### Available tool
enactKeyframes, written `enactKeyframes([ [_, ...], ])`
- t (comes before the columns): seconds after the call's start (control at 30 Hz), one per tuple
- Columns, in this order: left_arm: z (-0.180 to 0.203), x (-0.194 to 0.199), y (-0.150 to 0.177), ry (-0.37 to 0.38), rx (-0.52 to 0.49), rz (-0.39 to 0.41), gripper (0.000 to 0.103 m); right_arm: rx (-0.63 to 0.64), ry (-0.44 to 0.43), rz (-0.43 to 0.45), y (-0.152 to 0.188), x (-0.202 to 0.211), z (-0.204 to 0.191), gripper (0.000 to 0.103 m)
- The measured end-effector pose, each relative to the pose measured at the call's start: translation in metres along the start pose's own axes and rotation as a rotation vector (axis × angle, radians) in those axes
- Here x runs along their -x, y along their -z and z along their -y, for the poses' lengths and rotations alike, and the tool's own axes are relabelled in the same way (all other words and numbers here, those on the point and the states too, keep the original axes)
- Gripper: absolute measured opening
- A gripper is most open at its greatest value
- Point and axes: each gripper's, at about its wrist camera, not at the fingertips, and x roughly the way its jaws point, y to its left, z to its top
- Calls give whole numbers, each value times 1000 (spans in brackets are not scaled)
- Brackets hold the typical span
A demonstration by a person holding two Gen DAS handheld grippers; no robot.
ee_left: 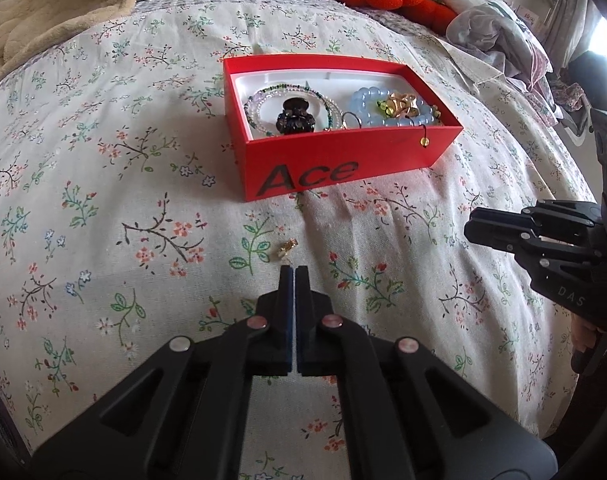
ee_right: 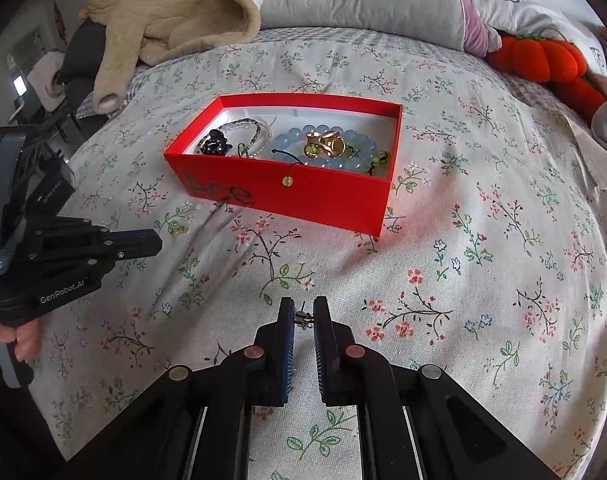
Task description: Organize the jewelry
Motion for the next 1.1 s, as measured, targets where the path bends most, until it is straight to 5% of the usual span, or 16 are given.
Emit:
enactKeyframes([
  [0.6,-21,30,-17,61,98,76,1,-31,-28,101,-34,27,-9,9],
  [0.63,-20,23,-15,56,89,62,2,-32,-28,102,-36,27,-9,9],
  [0.7,-13,11,-13,42,60,29,26,-31,-27,97,-37,24,-10,9],
  [0.77,-7,1,-11,20,25,23,35,-29,-26,86,-37,19,-10,9],
  [1.1,2,-30,-8,-50,-47,-35,31,-6,-20,32,-25,4,-8,9],
])
